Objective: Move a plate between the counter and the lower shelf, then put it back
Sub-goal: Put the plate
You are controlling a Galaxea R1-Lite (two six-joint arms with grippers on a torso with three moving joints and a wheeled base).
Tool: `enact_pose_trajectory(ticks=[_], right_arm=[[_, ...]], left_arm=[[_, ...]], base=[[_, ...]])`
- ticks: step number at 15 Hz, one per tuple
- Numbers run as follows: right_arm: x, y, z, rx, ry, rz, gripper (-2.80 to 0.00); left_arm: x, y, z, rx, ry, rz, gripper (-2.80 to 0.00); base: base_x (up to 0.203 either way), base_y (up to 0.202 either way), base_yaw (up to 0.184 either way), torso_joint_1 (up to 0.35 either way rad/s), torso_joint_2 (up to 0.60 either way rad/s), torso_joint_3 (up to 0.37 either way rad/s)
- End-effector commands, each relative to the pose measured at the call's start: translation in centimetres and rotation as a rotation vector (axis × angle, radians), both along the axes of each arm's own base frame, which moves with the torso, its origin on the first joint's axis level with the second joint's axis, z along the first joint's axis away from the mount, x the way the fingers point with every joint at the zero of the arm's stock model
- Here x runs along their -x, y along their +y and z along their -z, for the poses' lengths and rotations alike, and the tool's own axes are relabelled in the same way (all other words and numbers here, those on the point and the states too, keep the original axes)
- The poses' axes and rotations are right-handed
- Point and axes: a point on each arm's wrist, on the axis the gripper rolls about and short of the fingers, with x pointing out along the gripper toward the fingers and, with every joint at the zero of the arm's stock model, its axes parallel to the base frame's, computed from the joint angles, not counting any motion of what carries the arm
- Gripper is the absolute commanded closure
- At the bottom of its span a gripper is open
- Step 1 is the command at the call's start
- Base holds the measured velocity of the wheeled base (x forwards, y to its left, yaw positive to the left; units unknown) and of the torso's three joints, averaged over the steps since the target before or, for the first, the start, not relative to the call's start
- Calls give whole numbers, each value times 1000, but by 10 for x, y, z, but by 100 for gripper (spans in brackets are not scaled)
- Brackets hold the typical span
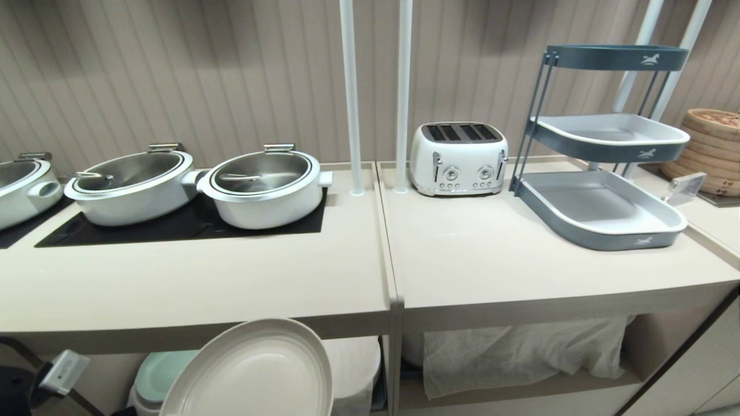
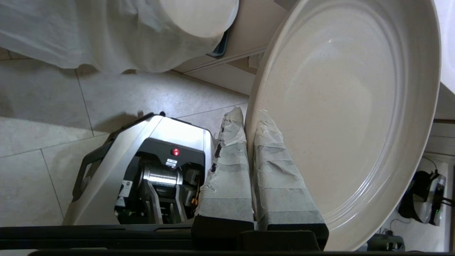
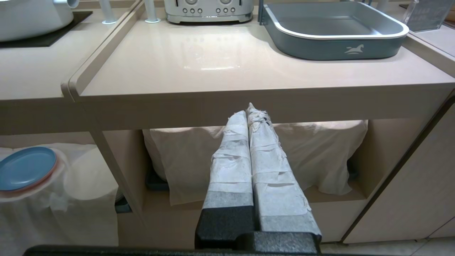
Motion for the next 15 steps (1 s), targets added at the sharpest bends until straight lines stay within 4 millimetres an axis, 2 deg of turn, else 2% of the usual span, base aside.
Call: enact_pose_trajectory(ticks=[1, 15], right_arm=[[0, 0, 0, 0, 2, 0, 0], [0, 0, 0, -1, 2, 0, 0]], left_arm=[[-1, 0, -1, 4, -3, -3, 0], [-2, 0, -8, 0, -28, -19, 0]], base=[[0, 0, 0, 4, -30, 6], [0, 0, 0, 0, 0, 0]])
